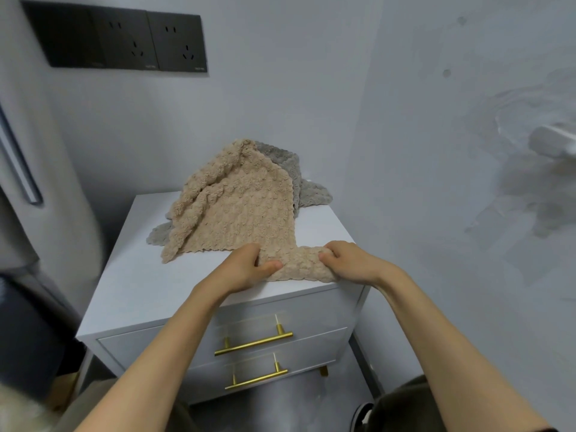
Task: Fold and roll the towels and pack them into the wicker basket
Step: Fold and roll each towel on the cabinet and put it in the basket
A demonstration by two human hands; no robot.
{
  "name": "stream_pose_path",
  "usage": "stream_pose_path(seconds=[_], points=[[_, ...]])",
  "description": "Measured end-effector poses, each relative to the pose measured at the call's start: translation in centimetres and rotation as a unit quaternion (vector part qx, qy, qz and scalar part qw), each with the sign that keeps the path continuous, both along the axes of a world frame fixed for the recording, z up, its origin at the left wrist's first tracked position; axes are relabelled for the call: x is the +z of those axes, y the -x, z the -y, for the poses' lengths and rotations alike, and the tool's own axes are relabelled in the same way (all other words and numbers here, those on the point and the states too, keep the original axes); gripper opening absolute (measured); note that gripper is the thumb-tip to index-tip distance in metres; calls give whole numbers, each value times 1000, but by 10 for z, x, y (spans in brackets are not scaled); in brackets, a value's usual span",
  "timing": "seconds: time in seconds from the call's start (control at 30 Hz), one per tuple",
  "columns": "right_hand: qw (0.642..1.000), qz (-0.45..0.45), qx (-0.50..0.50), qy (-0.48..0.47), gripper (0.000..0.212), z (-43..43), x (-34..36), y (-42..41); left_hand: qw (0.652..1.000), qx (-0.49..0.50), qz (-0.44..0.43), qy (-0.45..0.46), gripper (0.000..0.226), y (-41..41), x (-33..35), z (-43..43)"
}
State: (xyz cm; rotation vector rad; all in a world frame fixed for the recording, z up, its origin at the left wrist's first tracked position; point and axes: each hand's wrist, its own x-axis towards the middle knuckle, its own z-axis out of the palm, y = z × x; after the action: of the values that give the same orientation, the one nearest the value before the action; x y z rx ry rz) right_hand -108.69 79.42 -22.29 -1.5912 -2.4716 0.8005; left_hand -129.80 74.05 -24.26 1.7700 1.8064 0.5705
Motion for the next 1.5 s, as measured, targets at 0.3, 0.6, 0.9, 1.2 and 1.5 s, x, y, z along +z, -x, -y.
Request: stream_pose_path(seconds=[0.3, 0.6, 0.9, 1.2, 1.5], points=[[985, -161, -58, -2, 21, 34, 18, -22, 972, 8, 231, -32, 27, -25, 21, 23], [960, -254, -116, -15, 16, 90, 52, -73, 869, -17, 495, -3, 35, -71, 45, 49], [977, -129, -98, -135, 29, 162, 88, -142, 897, -129, 422, -26, 26, -142, 87, 71], [959, -218, -179, 35, 22, 216, 84, -211, 904, -280, 322, 15, 26, -220, 106, 104], [901, -323, -276, 86, 33, 280, 27, -278, 891, -346, 277, 101, 29, -302, 71, 135]])
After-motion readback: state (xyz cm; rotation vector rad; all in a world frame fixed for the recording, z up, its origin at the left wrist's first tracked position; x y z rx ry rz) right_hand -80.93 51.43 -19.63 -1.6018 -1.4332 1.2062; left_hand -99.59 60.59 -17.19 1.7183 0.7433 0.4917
